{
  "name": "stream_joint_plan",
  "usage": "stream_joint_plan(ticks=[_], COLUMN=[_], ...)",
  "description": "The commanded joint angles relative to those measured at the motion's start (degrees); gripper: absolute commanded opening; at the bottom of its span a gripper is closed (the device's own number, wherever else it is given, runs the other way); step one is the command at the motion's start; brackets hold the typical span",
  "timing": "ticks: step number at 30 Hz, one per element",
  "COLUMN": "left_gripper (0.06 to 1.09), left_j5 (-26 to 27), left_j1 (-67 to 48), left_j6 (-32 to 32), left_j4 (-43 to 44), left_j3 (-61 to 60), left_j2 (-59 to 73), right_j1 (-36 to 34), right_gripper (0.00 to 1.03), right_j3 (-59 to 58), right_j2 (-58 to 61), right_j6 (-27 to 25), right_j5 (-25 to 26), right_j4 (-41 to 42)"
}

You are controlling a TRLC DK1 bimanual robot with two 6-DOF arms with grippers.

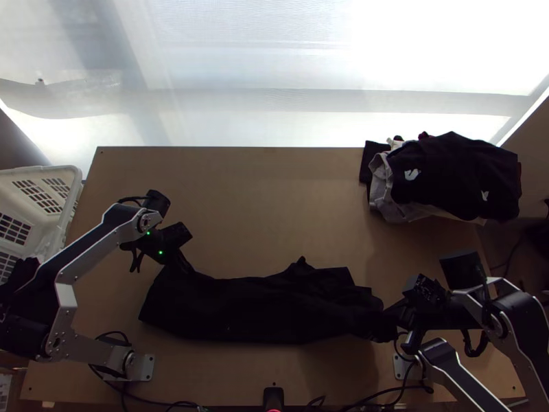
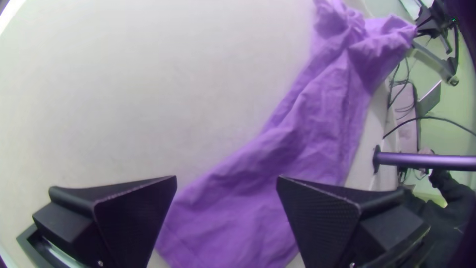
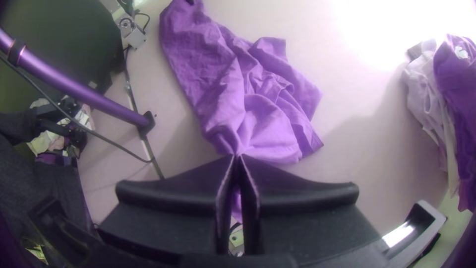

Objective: Fold the t-shirt

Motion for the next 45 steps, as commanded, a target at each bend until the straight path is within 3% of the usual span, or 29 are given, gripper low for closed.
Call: stream_joint_plan(ticks=[1,3,5,7,9,10,16,21,24,29,32,35,39,41,45], left_gripper=[1.03,1.02,0.91,0.63,0.25,0.23,0.2,0.16,0.16,0.18,0.18,0.2,0.21,0.21,0.21], left_j5=[-6.2,-7.43,-7.52,-7.96,-8.14,-8.05,-1.37,2.85,3.11,3.73,7.77,12.87,20.52,21.75,22.98], left_j1=[-1.49,-1.32,-1.23,-1.14,-0.7,-0.18,3.87,5.89,7.12,10.2,13.45,17.67,22.24,22.24,18.02], left_j6=[2.32,2.94,3.11,2.59,0.92,0.48,-0.4,-1.28,-4.44,-12.53,-18.07,-24.13,-27.91,-25.8,-12.35], left_j4=[7.81,9.39,10.01,10.01,10.98,10.8,3.33,-1.59,-1.5,2.71,2.89,2.8,1.84,-2.91,-17.15], left_j3=[-7.83,-9.06,-9.5,-9.23,-8.53,-8.0,0.17,9.31,14.5,23.81,32.08,40.25,45.61,44.64,35.24], left_j2=[-0.24,-0.85,-0.85,0.2,0.91,1.08,-1.82,-5.07,-5.07,-2.7,-2.78,-4.45,-10.87,-15.0,-25.46], right_j1=[-0.47,-0.47,-0.56,-0.56,-0.56,-0.56,-0.56,-2.23,-3.11,-6.01,-6.63,-7.15,-5.04,-2.94,1.81], right_gripper=[0.03,0.03,0.03,0.03,0.03,0.03,0.03,0.03,0.03,0.03,0.03,0.03,0.03,0.03,0.03], right_j3=[0.76,0.76,0.84,0.93,1.19,1.28,2.07,4.89,6.03,8.67,15.87,24.05,33.98,34.33,25.72], right_j2=[-0.14,-0.14,-0.14,-0.05,0.12,0.12,0.56,1.18,3.11,7.59,11.2,13.3,15.06,14.36,9.26], right_j6=[0.14,0.14,0.14,0.14,0.14,0.14,0.14,1.98,2.42,5.06,5.5,5.76,4.27,3.57,2.25], right_j5=[0.06,0.06,0.06,0.06,0.06,0.06,0.06,2.7,5.42,15.09,16.5,16.5,14.12,10.78,4.63], right_j4=[0.11,0.11,0.11,0.11,0.11,0.11,1.17,8.81,14.35,28.41,30.08,29.38,21.47,15.49,1.96])
